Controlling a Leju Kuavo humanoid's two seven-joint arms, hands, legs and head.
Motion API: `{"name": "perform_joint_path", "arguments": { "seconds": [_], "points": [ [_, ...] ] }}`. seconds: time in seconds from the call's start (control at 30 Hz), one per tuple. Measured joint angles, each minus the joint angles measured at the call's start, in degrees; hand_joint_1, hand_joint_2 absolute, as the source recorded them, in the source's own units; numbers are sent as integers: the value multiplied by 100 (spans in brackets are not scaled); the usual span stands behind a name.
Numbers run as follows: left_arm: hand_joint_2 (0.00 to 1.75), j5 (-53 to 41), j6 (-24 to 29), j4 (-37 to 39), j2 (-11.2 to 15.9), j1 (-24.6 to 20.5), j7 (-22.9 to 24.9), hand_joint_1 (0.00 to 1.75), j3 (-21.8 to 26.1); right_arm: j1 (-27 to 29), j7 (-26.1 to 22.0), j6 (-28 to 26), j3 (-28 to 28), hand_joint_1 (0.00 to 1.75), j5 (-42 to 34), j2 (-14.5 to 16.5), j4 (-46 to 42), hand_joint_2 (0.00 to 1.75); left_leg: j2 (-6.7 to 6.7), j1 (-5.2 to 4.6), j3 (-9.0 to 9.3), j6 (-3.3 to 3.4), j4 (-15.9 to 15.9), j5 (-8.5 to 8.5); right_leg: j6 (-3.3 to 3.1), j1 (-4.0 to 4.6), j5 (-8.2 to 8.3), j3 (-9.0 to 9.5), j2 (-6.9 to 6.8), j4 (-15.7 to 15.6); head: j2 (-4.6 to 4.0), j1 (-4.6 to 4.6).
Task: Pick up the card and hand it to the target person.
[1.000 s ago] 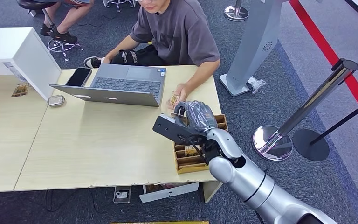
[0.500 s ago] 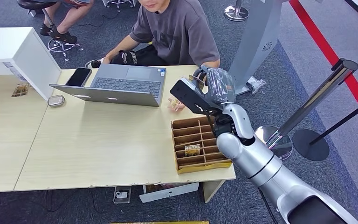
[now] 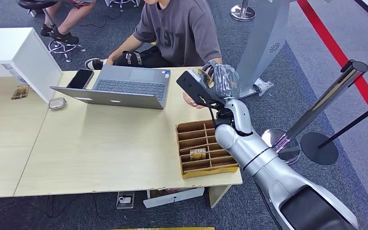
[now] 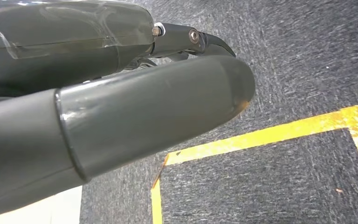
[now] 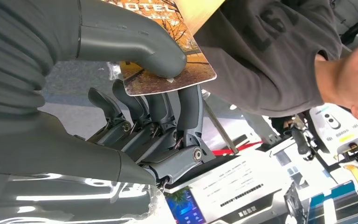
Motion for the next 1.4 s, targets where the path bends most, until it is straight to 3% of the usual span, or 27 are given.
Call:
{"name": "perform_joint_path", "arguments": {
  "seconds": [0.3, 0.43, 0.57, 0.63, 1.07, 1.4],
  "points": [
    [0, -41, -7, 0, -10, -40, 14, 0, -73, -39, -292, -285, 3, 151, -187, 411, 1026, 175, -2, 0, 0, 0, 0, 0, 0, 0, 0, -1, -1, 0, 0, 1],
    [0, -41, 0, 0, -10, -39, 14, 0, -94, -28, -391, -377, -1, 138, -369, 487, 1259, 175, -2, 0, 0, 0, 0, 0, 0, 0, 0, -1, -1, 0, 0, 1],
    [0, -41, 1, 0, -10, -37, 14, 0, -99, -17, -441, -403, -5, 13, -417, 509, 1406, 175, -2, 0, 0, 0, 0, 0, 0, 0, 0, -1, -1, 0, 0, 1],
    [0, -41, 1, 0, -9, -37, 14, 0, -100, -10, -454, -397, -4, 0, -411, 518, 1456, 175, -2, 0, 1, 0, 1, 0, 0, 0, 0, -1, -1, 0, 0, 1],
    [0, 18, 14, 0, -9, -9, -3, 0, -101, 227, -598, -449, 2, 0, -417, 531, 1508, 175, -1, 0, 1, 0, 1, 0, 0, 0, 0, -1, -1, 0, 0, 1],
    [0, 90, 38, 0, -9, 24, -29, 0, -98, 477, -733, -521, -33, 0, -1071, 488, 981, 175, 0, 0, 3, 0, 1, 0, 0, 0, 0, -1, -1, 0, 0, 1]
  ]
}}
